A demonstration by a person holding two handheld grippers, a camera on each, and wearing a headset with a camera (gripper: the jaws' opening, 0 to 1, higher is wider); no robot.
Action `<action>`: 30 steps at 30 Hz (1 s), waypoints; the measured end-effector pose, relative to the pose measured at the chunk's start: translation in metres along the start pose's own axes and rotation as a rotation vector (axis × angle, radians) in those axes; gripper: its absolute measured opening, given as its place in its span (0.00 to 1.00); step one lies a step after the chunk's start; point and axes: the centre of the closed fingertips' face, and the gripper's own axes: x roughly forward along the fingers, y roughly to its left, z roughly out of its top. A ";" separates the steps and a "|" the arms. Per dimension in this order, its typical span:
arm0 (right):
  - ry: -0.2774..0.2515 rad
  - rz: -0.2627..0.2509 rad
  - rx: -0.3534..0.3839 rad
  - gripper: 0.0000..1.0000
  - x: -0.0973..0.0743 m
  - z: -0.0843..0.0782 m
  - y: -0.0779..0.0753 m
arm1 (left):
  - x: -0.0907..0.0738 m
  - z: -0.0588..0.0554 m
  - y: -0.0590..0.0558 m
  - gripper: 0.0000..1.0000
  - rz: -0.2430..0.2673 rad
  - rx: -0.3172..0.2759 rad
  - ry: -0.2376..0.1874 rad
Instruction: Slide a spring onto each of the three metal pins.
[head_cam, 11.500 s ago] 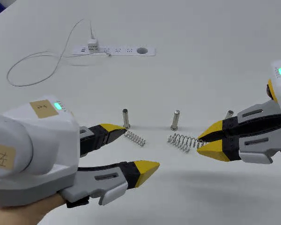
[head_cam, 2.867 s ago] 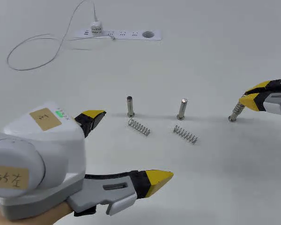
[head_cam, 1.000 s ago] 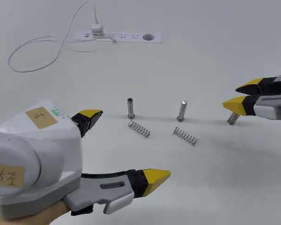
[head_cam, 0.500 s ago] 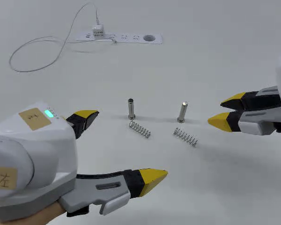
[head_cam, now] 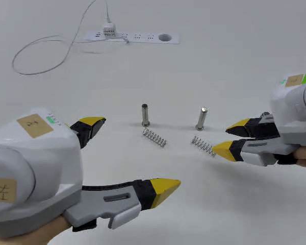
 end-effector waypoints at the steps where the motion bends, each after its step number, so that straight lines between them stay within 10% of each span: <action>1: 0.000 0.001 0.001 0.30 0.002 -0.002 0.001 | 0.000 0.000 0.001 0.95 0.003 0.000 0.000; 30: 0.005 0.015 -0.015 0.13 0.022 -0.019 0.005 | -0.001 -0.004 0.003 0.86 0.007 0.005 0.007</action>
